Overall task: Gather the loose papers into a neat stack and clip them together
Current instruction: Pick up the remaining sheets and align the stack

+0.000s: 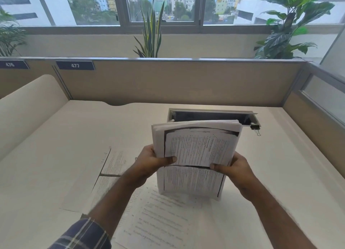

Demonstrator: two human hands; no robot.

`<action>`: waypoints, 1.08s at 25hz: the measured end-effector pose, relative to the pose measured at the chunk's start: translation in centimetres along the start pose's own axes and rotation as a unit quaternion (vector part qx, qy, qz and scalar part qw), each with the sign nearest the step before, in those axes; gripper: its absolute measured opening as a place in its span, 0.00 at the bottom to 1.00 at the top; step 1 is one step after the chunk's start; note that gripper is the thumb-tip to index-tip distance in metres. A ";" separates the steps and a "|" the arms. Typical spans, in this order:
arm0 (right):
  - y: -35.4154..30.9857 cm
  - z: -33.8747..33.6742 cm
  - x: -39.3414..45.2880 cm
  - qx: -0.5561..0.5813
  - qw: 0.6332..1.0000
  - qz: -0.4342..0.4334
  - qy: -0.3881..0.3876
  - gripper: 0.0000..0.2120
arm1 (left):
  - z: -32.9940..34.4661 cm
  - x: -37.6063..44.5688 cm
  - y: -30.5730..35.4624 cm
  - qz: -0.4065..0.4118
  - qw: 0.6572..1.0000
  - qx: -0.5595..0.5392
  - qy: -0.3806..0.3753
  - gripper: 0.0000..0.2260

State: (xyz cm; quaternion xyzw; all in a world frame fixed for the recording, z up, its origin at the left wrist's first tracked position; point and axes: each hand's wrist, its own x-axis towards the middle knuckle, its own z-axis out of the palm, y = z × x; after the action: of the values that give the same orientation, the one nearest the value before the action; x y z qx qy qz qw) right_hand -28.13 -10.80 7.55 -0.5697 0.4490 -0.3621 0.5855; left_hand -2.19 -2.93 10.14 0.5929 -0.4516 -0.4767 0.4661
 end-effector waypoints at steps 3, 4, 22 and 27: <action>0.1 0.8 -0.6 0.008 0.999 -0.032 0.030 0.13 | 0.6 -0.6 -0.9 0.005 0.999 -0.019 0.028 0.14; 0.0 0.9 -0.7 0.018 0.998 -0.050 0.042 0.12 | 0.8 -0.6 -0.8 0.020 0.999 -0.036 0.034 0.13; 2.6 1.2 -0.6 0.066 0.991 0.044 0.107 0.11 | 0.1 -2.9 -12.1 -0.212 0.812 0.538 0.076 0.48; 2.3 1.7 -0.4 0.098 0.988 0.062 0.104 0.12 | -0.5 -1.8 -11.6 -0.195 0.885 0.395 0.152 0.40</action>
State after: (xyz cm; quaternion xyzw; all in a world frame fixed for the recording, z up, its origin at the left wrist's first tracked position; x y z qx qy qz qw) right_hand -26.88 -9.64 5.20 -0.4396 0.5044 -0.4244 0.6101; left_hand -0.93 0.71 -0.96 0.8692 -0.4013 -0.2440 0.1547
